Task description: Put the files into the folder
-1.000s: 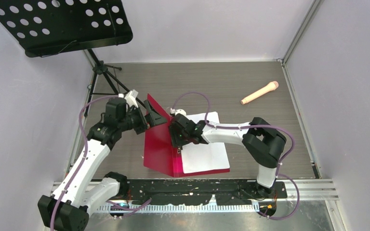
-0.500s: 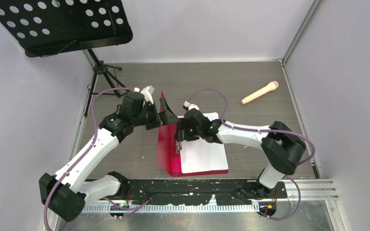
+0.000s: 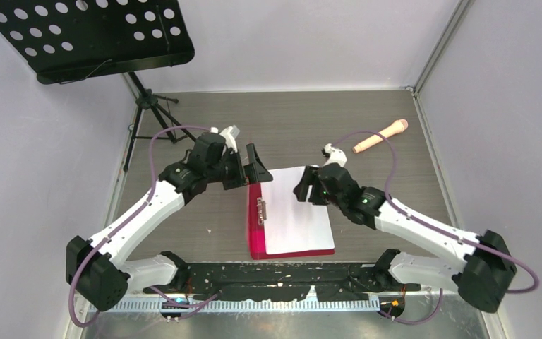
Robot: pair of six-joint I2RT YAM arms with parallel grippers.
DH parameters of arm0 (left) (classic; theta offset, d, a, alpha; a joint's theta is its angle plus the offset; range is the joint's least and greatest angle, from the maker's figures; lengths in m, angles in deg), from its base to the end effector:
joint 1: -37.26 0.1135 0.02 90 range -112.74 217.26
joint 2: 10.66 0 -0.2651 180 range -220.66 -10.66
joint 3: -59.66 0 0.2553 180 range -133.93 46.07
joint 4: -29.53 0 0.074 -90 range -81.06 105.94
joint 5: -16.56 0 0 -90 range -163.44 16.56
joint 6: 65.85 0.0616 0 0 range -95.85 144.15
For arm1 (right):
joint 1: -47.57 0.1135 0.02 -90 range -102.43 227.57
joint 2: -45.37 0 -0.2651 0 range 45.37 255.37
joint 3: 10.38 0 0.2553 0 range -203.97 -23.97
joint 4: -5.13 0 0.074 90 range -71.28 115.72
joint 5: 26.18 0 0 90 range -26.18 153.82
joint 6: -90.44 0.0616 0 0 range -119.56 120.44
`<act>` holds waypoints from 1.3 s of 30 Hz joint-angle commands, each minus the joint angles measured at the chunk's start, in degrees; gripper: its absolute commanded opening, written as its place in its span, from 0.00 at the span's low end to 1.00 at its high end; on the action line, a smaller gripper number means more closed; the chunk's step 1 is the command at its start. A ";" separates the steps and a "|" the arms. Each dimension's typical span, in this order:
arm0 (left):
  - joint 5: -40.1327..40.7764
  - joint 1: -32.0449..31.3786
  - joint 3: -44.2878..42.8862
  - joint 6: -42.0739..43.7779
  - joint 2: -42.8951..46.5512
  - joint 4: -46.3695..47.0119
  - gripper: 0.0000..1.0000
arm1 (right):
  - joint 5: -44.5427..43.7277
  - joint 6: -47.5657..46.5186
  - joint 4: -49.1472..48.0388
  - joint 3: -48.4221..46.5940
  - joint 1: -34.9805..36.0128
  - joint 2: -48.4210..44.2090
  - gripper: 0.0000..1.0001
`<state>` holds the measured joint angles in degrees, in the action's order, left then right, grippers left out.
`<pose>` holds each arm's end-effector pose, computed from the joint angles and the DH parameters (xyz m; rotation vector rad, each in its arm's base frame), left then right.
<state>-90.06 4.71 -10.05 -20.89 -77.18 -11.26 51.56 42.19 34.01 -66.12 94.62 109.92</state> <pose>0.2221 -0.1626 0.2897 -0.0898 2.4104 -1.0156 0.1898 0.1847 0.2317 0.0147 2.2819 0.6081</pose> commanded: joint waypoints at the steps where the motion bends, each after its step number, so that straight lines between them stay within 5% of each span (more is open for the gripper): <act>1: 0.18 -3.57 -5.91 -0.14 -1.29 2.99 1.00 | -6.36 1.03 5.36 1.01 -0.28 -8.04 0.71; 10: 3.75 -7.90 -12.04 -1.58 -5.90 0.18 1.00 | -11.60 0.06 13.32 -0.56 -0.36 -15.46 0.76; 21: -2.56 -9.12 -8.15 -7.14 -17.22 11.51 1.00 | -16.50 0.73 19.21 -1.82 -0.38 -24.54 0.78; 39: -6.90 -9.29 -10.66 -5.15 -37.39 19.91 1.00 | -17.04 0.18 19.56 0.51 -0.44 -23.43 0.83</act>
<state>-92.86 -4.74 -18.00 -28.12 -111.06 5.44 35.74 42.59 54.60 -66.05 94.27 85.68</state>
